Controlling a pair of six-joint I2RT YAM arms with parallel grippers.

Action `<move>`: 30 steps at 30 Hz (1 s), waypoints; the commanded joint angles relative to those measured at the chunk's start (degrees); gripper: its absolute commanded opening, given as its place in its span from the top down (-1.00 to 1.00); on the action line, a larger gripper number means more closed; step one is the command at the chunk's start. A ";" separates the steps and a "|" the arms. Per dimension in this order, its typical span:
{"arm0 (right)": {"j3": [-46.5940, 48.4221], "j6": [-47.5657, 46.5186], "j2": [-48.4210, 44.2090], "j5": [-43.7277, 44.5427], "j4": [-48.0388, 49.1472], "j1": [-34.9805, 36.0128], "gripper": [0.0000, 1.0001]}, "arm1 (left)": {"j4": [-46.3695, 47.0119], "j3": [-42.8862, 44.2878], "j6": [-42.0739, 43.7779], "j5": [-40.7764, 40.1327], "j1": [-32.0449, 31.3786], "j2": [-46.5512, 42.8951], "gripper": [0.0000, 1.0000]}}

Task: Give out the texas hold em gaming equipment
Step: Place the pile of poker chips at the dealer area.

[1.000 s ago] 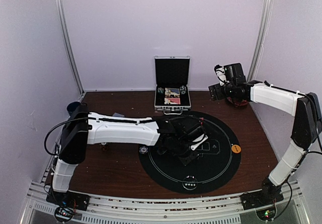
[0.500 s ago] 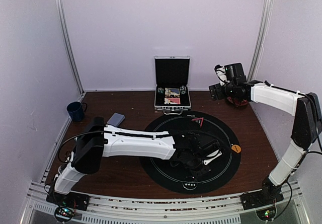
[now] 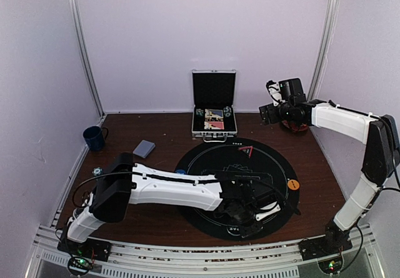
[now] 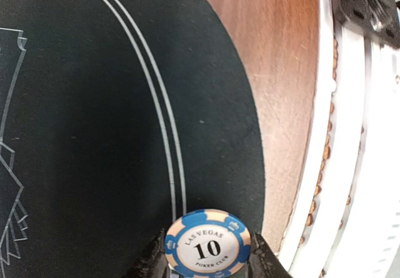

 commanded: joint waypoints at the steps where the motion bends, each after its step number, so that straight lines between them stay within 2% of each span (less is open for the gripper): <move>1: -0.49 0.29 -0.83 -0.57 -0.18 -0.30 -1.00 | 0.32 1.42 1.57 1.49 -0.26 1.57 0.48; 7: -0.52 0.14 -0.85 -0.84 -0.19 -0.26 -1.00 | 0.28 1.82 2.00 1.03 -0.33 2.49 0.47; 10: -0.52 0.20 -0.83 -1.02 -0.19 -0.34 -1.00 | -0.04 2.10 2.07 0.36 -0.33 2.84 0.39; 18: -0.52 0.14 -1.17 -1.03 -0.27 -0.26 -1.00 | -0.51 2.48 1.95 0.49 -0.34 2.58 -0.20; 24: -0.52 0.20 -1.27 -1.11 -0.28 -0.38 -1.00 | -0.71 3.82 1.61 0.07 -0.26 0.96 -0.41; 30: -0.52 0.16 -1.58 -1.37 -0.44 -0.35 -1.00 | -2.79 7.04 -0.13 -5.60 -0.18 -3.19 -0.76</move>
